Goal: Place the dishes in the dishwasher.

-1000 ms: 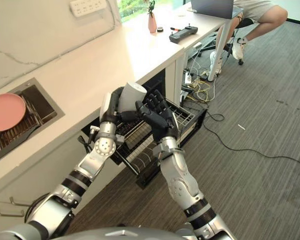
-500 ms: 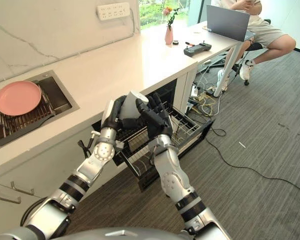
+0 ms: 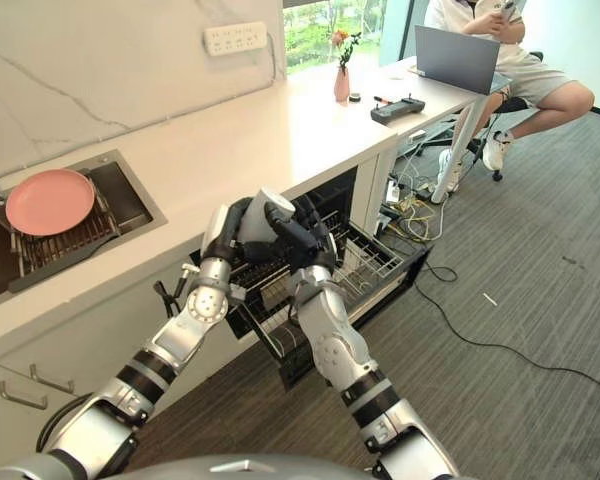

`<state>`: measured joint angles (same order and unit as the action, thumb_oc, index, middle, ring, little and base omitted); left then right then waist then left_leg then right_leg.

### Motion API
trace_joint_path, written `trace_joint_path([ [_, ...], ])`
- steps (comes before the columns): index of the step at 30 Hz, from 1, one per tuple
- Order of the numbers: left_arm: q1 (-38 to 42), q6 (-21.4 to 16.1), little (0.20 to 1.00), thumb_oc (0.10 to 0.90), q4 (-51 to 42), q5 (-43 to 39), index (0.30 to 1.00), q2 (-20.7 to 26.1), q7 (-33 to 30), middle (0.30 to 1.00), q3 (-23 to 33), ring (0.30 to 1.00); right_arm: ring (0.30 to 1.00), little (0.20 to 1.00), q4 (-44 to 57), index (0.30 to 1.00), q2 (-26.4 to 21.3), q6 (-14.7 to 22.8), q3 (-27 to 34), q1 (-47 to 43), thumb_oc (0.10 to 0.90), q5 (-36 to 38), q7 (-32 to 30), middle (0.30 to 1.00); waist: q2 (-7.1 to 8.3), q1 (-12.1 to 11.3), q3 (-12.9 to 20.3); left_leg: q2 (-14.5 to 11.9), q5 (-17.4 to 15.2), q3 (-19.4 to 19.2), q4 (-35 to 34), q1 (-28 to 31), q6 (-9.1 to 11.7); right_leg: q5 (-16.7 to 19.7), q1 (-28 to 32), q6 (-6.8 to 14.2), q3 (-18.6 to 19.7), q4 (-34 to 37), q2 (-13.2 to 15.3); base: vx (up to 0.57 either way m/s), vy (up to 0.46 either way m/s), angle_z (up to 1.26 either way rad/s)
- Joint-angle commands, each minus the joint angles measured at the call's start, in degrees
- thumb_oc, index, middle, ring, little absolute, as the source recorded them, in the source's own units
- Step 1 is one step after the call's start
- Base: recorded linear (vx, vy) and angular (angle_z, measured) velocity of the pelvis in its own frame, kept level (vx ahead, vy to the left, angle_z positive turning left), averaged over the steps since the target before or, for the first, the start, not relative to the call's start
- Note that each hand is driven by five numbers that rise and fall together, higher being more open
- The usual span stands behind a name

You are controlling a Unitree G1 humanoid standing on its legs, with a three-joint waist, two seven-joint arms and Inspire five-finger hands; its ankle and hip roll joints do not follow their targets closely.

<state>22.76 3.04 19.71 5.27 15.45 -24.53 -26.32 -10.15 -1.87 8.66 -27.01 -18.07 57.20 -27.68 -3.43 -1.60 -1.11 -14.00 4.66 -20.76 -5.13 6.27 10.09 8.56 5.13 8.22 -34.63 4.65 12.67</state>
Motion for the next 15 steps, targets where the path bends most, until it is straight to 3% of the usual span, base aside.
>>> trace_joint_path([
  [1, 12.5, -6.7, 0.3, 0.4, -2.8, 6.2, 0.3, -1.3, 0.2, 0.3, -6.9, 0.3, 0.9, 0.9, -3.0, 0.9, 10.1, -0.3, -2.9, -11.0, 0.8, -1.3, 2.0, 0.9, 1.82, -1.0, 1.5, 0.2, -3.9, -0.4, 1.8, 0.1, -0.9, -3.4, -0.6, 4.2, -0.9, -1.4, 4.2, 0.0, 0.0, 0.0],
  [7, 13.5, -7.1, 0.3, 0.4, -1.9, 7.3, 0.3, -2.1, 1.7, 0.3, -8.6, 0.3, 0.9, 0.9, -4.6, 0.9, 10.4, -1.5, -4.4, -11.4, 0.8, 0.5, 4.2, 0.9, 1.96, -1.1, 1.5, 0.1, -3.8, -0.6, 1.8, 0.0, -0.9, -3.3, -0.5, 4.2, -1.0, -1.4, 4.2, 0.0, 0.0, 0.0],
  [10, 13.6, -8.3, 0.3, 0.4, -1.0, 6.9, 0.3, -2.2, 5.9, 0.3, -9.8, 0.3, 0.9, 0.9, -5.6, 0.9, 8.3, -6.0, -9.0, -11.2, 0.8, 3.5, 11.9, 0.9, 2.57, -1.4, 1.5, -0.1, -3.5, -0.6, 1.5, 0.1, -0.5, -3.4, -0.4, 4.1, -1.1, -1.3, 4.0, 0.0, -0.023, 0.0],
  [15, 13.5, -8.1, 0.3, 0.4, -0.4, 6.1, 0.3, -1.9, 7.6, 0.3, -10.5, 0.3, 0.9, 0.9, -5.4, 0.9, 7.0, -7.0, -10.4, -12.4, 0.8, 4.1, 14.2, 0.9, 2.68, -1.6, 1.6, -0.1, -3.5, -0.9, 1.5, 0.2, -0.4, -3.3, -0.3, 4.1, -1.3, -1.0, 3.8, 0.0, 0.0, 0.0],
])
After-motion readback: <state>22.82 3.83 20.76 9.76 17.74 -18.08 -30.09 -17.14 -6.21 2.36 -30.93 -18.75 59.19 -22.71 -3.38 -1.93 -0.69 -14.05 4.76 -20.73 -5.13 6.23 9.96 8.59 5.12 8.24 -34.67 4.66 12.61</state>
